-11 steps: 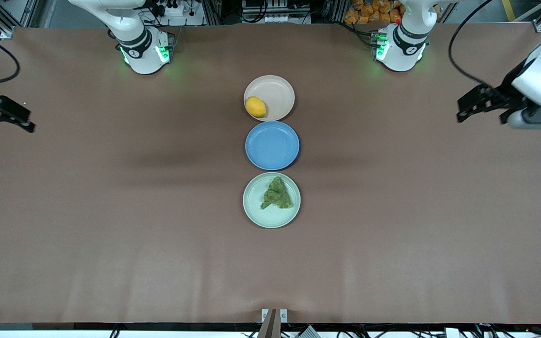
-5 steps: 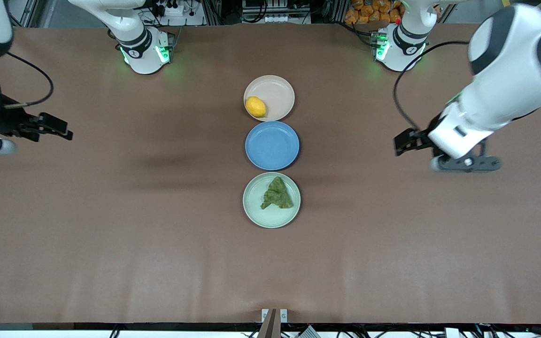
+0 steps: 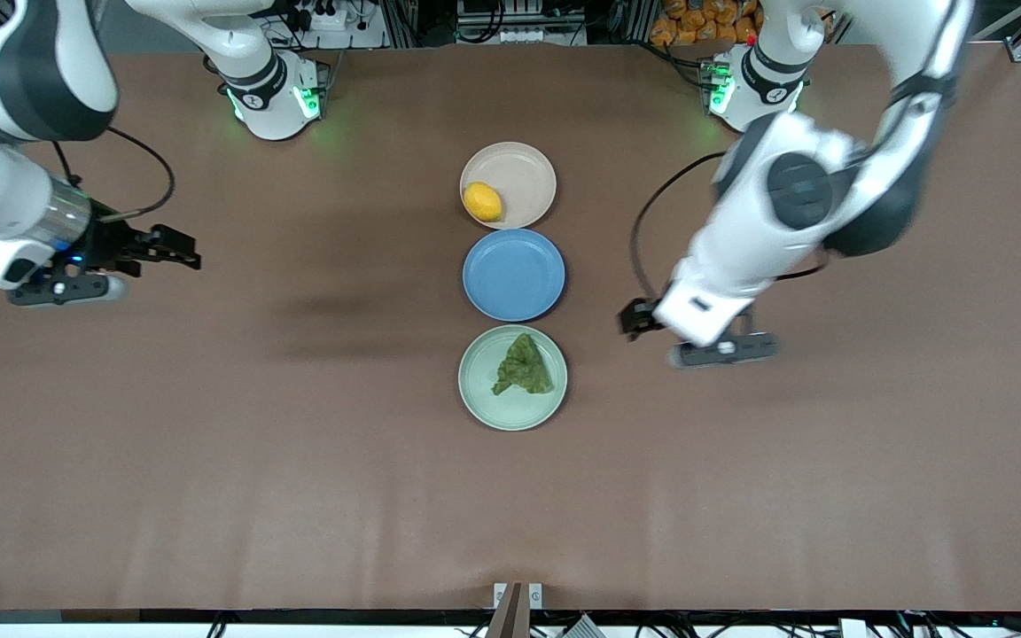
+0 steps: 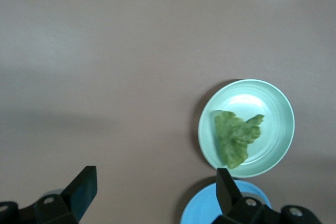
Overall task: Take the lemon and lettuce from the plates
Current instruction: 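Reach the left gripper down to the lettuce and grasp it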
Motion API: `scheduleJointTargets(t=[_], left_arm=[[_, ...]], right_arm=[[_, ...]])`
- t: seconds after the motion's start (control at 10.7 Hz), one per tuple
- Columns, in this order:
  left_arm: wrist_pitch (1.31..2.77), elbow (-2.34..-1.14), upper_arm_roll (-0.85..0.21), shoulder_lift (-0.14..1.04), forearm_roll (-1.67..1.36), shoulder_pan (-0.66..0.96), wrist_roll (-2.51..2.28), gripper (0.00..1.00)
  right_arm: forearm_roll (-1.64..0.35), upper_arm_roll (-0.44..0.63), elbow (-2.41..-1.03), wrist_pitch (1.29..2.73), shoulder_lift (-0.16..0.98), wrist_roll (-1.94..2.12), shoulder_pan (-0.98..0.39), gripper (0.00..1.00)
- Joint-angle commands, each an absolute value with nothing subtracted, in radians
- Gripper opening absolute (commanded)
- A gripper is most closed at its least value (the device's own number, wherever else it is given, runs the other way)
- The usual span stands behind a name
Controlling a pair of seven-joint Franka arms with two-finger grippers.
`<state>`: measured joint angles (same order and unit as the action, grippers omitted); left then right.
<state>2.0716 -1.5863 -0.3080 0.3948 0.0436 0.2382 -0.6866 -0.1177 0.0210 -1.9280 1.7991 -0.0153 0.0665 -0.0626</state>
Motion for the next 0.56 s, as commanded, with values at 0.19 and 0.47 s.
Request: scheduleJointTargets(t=[0.19, 0.47], left_arm=[[2.384, -1.551, -0.295, 0.647, 0.139, 0.392, -0.964, 0.97], [2.543, -1.499, -0.223, 0.774, 0.212, 0.489, -1.061, 0.91]], right_arm=[[-0.13, 0.026, -1.937, 1.81, 0.005, 0.066, -0.066, 1.0], [-0.126, 0.029, -1.936, 1.809, 0.034, 0.067, -0.052, 1.0]])
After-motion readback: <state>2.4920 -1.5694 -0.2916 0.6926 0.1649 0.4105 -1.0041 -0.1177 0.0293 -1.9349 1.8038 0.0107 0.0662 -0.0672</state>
